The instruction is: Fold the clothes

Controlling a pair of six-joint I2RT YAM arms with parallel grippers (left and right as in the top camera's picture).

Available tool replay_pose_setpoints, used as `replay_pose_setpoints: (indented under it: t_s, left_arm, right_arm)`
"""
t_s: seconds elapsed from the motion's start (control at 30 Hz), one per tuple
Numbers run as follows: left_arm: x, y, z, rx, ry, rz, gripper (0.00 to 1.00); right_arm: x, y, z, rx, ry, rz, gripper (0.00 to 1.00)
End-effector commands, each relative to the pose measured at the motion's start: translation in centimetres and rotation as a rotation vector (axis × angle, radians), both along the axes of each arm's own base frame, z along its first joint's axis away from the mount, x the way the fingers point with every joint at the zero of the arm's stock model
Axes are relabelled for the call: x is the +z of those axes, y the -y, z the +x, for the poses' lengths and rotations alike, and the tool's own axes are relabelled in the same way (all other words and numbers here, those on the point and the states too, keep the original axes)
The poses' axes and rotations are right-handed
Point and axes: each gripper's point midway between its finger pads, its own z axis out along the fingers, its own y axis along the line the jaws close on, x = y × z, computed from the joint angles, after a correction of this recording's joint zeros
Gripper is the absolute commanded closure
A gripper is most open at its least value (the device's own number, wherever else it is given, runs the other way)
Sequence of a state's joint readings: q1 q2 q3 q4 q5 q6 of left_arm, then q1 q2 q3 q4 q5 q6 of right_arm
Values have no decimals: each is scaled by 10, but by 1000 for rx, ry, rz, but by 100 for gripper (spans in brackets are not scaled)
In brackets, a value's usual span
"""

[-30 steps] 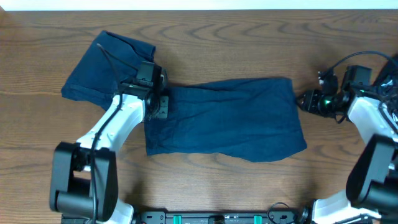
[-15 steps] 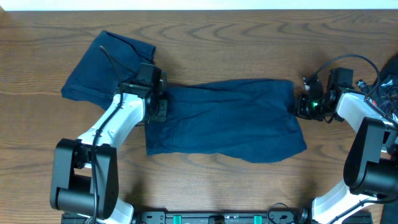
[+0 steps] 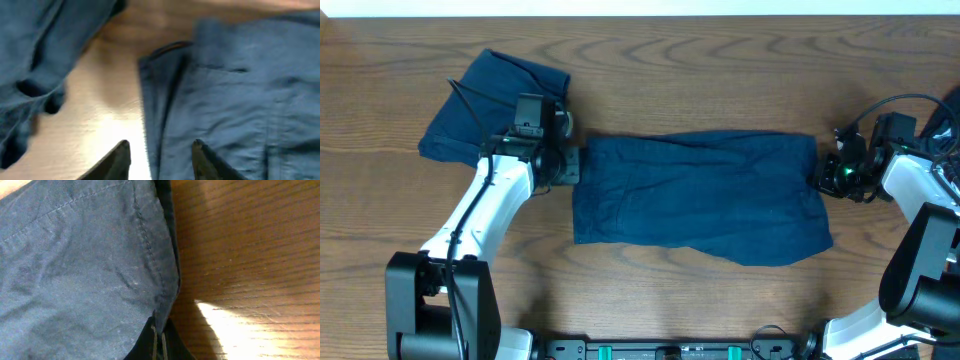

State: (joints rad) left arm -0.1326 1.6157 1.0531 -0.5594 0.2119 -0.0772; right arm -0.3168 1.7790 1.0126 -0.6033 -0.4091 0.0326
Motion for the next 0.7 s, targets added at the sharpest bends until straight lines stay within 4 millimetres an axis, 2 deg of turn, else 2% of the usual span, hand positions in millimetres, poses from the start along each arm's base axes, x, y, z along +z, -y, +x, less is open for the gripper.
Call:
replay_pose_setpoints:
  t_s: [0.0,0.07,0.2,0.37,0.43,0.5,0.63,0.67]
  left_arm:
    - [0,15,2,-28,4,-89,44]
    - [-4,17,10,-44,29,-88,37]
    - [-14,19,26,-78,69,-82,35]
    - [-22,45,32,-175,84,-207,37]
    - [-20,53,36,-197,101,-256,43]
    - [-17,57,37,-206,113,-275,57]
    - [-16,52,38,-211,119,-266,94]
    - [-17,49,37,-204,114,-265,94]
  right_arm:
    - [9,1,4,-7,24,4,99]
    - [9,0,3,-7,20,6,99]
    - [9,-1,2,-7,14,12,99]
    - [8,-1,0,-7,7,14,99]
    - [8,-2,-1,-7,3,16,99]
    - [8,-2,-1,-7,1,16,99]
    - [8,-1,-1,-7,2,15,99]
    - [8,-1,-1,-7,3,14,99]
